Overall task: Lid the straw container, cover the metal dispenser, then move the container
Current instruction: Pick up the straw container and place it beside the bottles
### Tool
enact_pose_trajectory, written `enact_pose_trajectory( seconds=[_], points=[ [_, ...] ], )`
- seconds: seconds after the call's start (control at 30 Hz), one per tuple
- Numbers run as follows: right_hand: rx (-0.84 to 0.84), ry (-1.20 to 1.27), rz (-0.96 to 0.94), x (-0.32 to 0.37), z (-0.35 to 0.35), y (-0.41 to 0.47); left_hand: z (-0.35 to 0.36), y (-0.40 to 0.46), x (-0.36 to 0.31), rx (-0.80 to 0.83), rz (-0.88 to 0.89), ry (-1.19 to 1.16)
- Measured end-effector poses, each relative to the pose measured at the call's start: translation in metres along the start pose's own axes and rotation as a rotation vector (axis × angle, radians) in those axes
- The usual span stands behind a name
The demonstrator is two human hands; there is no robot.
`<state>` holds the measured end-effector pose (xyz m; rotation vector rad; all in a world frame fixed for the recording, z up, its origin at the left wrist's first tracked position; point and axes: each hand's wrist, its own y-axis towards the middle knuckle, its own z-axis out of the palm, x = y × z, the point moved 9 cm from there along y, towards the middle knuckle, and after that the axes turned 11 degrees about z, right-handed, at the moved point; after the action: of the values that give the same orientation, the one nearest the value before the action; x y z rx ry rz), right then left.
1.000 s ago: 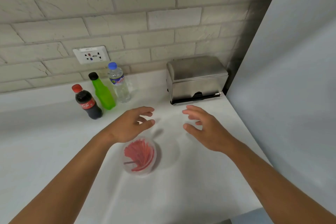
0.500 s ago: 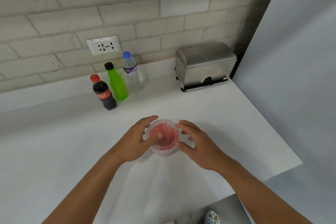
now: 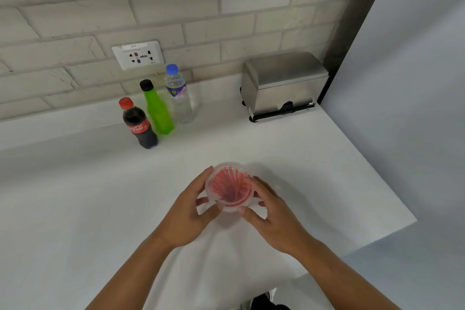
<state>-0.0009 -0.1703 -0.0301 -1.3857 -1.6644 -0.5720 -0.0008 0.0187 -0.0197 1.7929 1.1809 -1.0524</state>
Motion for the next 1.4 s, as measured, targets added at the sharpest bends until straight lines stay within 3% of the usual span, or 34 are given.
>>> enact_pose_trajectory(
  seconds=[0.7, 1.4],
  points=[
    [-0.048, 0.127, 0.005, -0.008, -0.033, 0.091, -0.012, 0.076, 0.031, -0.032, -0.163, 0.02],
    [-0.058, 0.286, -0.032, 0.015, -0.05, 0.24, -0.065, 0.201, 0.068, -0.227, -0.285, -0.075]
  ],
)
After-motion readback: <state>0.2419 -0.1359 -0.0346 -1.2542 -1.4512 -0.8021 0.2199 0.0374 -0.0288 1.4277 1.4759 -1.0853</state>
